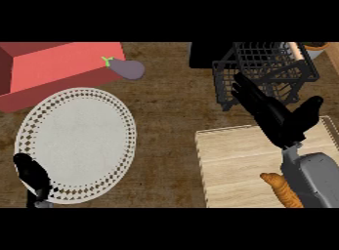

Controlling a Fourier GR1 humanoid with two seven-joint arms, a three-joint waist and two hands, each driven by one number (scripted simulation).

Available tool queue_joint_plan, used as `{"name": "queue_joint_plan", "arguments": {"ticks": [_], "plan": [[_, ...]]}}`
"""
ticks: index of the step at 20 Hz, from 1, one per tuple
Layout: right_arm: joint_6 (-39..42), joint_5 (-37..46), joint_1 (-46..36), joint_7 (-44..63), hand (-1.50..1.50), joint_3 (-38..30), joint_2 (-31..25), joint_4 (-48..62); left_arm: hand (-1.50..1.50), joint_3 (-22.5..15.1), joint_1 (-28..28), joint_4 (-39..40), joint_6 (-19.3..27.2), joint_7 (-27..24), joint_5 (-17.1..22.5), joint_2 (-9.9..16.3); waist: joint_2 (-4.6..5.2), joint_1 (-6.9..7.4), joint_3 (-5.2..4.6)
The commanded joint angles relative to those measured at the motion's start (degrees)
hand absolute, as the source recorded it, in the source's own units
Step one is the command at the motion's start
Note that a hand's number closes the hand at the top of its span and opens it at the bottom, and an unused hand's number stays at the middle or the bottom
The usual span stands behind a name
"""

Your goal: Pick the croissant from the tray and place it in the tiered basket

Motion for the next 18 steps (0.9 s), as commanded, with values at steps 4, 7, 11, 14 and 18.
{"name": "queue_joint_plan", "arguments": {"ticks": [4,7,11,14,18], "plan": [[8.5,-9.9,10.9,-6.8,1.50,-8.6,-3.9,-3.2,0.00,1.9,-5.7,-1.7,1.7,-2.3,-7.9,8.3,-1.98,-3.06,1.48],[-4.5,-17.4,11.1,-13.1,1.50,-22.1,3.3,-0.4,0.00,2.2,-4.2,-0.4,1.3,-2.9,-7.0,7.9,-3.37,-11.83,3.94],[-5.6,-1.2,23.1,-10.1,-1.50,-20.7,-11.5,8.5,0.00,1.2,-9.0,-1.5,0.2,-2.4,-11.3,11.8,-1.48,-4.34,1.32],[1.5,-5.1,31.9,-14.2,-1.50,-25.7,-15.2,3.6,0.00,0.3,-10.6,-3.8,-0.9,0.5,-12.5,11.9,-1.81,-2.27,1.23],[11.4,-4.2,34.2,-12.8,-1.50,-27.6,-24.8,1.8,0.00,-1.0,-11.9,-2.0,-1.0,0.3,-14.3,9.9,-1.64,-1.71,1.18]]}}
